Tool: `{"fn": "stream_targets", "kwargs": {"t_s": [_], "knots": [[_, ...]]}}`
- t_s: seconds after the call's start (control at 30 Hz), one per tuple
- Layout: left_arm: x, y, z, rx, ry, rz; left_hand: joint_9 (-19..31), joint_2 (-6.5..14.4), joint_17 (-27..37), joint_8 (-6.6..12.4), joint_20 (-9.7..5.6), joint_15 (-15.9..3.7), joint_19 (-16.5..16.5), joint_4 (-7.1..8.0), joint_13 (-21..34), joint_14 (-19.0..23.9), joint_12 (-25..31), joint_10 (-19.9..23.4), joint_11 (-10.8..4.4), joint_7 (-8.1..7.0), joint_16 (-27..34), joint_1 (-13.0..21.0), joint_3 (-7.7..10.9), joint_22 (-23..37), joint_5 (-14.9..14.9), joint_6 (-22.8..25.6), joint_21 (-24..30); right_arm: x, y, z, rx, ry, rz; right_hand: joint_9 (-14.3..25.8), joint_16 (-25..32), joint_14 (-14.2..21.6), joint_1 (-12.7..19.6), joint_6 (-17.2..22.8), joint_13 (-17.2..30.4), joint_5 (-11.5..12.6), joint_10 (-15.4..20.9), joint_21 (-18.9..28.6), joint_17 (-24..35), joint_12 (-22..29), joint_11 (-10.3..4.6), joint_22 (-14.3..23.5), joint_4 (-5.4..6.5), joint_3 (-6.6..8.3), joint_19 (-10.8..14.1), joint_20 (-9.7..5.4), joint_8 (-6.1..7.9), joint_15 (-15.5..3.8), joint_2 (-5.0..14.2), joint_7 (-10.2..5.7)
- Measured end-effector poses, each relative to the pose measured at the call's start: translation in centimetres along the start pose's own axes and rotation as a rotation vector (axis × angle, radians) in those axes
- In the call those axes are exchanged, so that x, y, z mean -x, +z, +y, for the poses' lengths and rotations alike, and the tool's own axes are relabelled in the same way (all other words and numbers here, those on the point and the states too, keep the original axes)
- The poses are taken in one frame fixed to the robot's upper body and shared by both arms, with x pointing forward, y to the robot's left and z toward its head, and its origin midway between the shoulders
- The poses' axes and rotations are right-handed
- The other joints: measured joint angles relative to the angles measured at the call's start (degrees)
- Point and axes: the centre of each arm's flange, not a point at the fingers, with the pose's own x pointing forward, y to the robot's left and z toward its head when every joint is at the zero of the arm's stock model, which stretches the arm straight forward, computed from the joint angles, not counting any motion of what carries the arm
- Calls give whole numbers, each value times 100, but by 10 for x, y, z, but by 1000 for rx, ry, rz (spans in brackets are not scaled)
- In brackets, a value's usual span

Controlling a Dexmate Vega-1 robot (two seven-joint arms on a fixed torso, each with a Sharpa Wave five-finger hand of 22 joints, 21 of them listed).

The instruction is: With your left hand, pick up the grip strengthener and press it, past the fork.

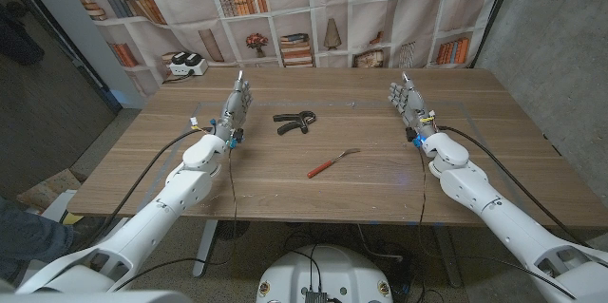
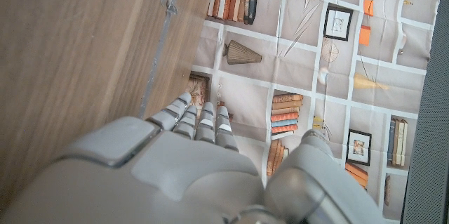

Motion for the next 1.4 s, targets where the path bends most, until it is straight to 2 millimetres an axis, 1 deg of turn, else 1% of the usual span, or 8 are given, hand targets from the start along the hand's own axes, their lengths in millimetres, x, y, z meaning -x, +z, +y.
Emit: {"fn": "stream_targets", "kwargs": {"t_s": [0.2, 0.3, 0.53, 0.6, 0.8, 0.87, 1.2, 1.4], "knots": [[7, 2, -1, -16, 9, -1, 0, 74, 0, 34, 0, -9, 0, -1, 0, 9, 45, 131, -21, 0, 38, 114, 1, 0, 40, 1, 44, 3, -2, 4, 5, -2, 5, 0, 0, 0, 0, 0, 0, 0, 0, 0, 0, 0, 0, 0, 0, 0, 0, 0, 0, 0, 0, 0], [10, 3, -1, -24, 14, -3, 0, 86, 0, 64, -21, -18, 30, -68, 0, 88, 61, 217, -23, 24, 63, 201, 19, 0, 61, 105, 44, 5, -2, 5, 7, -3, 4, 0, 0, 0, 0, 12, 0, 0, 31, 0, 0, 0, 30, 0, 0, 0, -1, 0, 0, 0, 0, -12], [16, 11, -2, -77, 36, -10, 0, 224, 0, 129, -9, -19, 329, -220, -1, 423, 146, 555, -14, 41, 104, 578, 120, -1, 84, 417, 123, 8, -2, 9, 7, 1, 3, -1, 0, 31, 0, 32, 0, 0, 43, 0, -1, 0, 42, 0, 0, 0, -1, 0, 0, 31, 0, -33], [18, 12, -1, -93, 43, -11, -1, 286, 0, 130, -1, -19, 460, -301, -1, 564, 166, 687, -8, 54, 104, 714, 151, -1, 84, 566, 151, 9, -2, 10, 8, 3, 3, -1, 0, 32, 0, 61, 0, 0, 62, 0, -1, 0, 44, -1, 0, 0, 11, -12, 0, 31, 0, -61], [21, 22, 0, -179, 69, -13, -1, 342, 0, 173, -1, 0, 742, -452, -1, 883, 210, 1005, 48, 75, 155, 1067, 230, -1, 84, 873, 195, 10, -1, 13, 12, 12, 1, -1, -1, 76, 0, 61, 0, 0, 117, 0, -1, 32, 49, -1, 0, -1, 30, -31, 0, 46, 0, -61], [22, 26, 1, -207, 76, -16, -1, 384, 0, 191, 6, -4, 830, -516, -1, 977, 230, 1084, 11, 102, 155, 1135, 230, -1, 84, 949, 229, 11, -1, 13, 13, 16, 0, -1, -1, 84, 0, 60, 0, 0, 117, 0, -1, 32, 49, -1, 0, -1, 30, -31, 0, 39, 0, -61], [17, 43, 1, -346, 94, -45, -1, 327, -1, 298, -19, -68, 1336, -770, 27, 1619, 338, 1770, 0, 140, 237, 1679, 262, -2, -7, 1562, 314, 12, 8, 15, 26, 24, -9, -2, -1, 84, 0, 60, -1, 0, 116, 0, -1, 32, 49, -1, 0, -1, 30, -31, 0, 38, 0, -61], [11, 50, 0, -411, 80, -55, -2, 341, -1, 298, -1, -84, 1478, -825, 27, 1788, 339, 1924, -46, 134, 237, 1770, 239, -2, -28, 1717, 334, 13, 12, 13, 32, 17, -12, -2, -1, 84, 0, 60, -1, 0, 140, 0, -2, 32, 25, -2, 0, -1, 71, 11, 0, 38, 0, -61]]}}
